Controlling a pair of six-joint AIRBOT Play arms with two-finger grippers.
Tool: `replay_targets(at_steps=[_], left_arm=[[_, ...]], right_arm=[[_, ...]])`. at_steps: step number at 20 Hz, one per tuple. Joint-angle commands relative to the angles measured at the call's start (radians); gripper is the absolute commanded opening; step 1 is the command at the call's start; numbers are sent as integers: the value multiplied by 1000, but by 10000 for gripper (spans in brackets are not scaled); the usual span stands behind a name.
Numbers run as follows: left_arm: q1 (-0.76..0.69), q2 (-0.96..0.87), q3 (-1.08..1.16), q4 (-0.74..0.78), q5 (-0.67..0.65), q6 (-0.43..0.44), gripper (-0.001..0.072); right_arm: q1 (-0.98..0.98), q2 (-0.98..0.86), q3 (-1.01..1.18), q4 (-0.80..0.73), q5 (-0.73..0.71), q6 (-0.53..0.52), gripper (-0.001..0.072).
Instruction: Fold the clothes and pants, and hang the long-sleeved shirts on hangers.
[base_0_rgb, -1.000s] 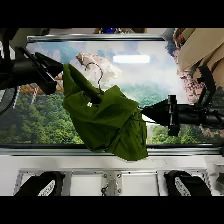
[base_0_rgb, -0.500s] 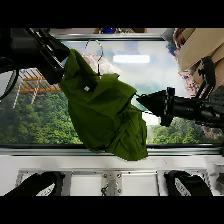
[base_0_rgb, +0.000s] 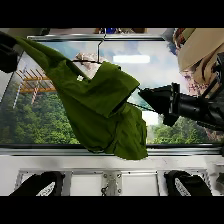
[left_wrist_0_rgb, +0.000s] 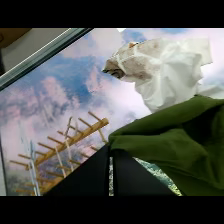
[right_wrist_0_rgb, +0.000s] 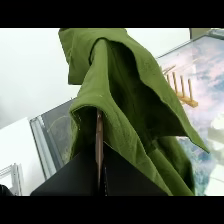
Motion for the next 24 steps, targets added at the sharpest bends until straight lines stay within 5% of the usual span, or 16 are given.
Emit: replay_targets(at_steps=[1,9,17,24], left_arm=[[130,6,3,20,-6,-60,10],[35,-7,4,19,20,-66,11],[-111,-63,3,27,-3,-25,11],[-111,-70,4,-135,47,6,11]], right_arm=[[0,25,1,6,34,2,8],[2,32,1,-93,158,106,8],[2,34,1,-87,-6,104,8],[32,-14,1,-13,110,55,8]])
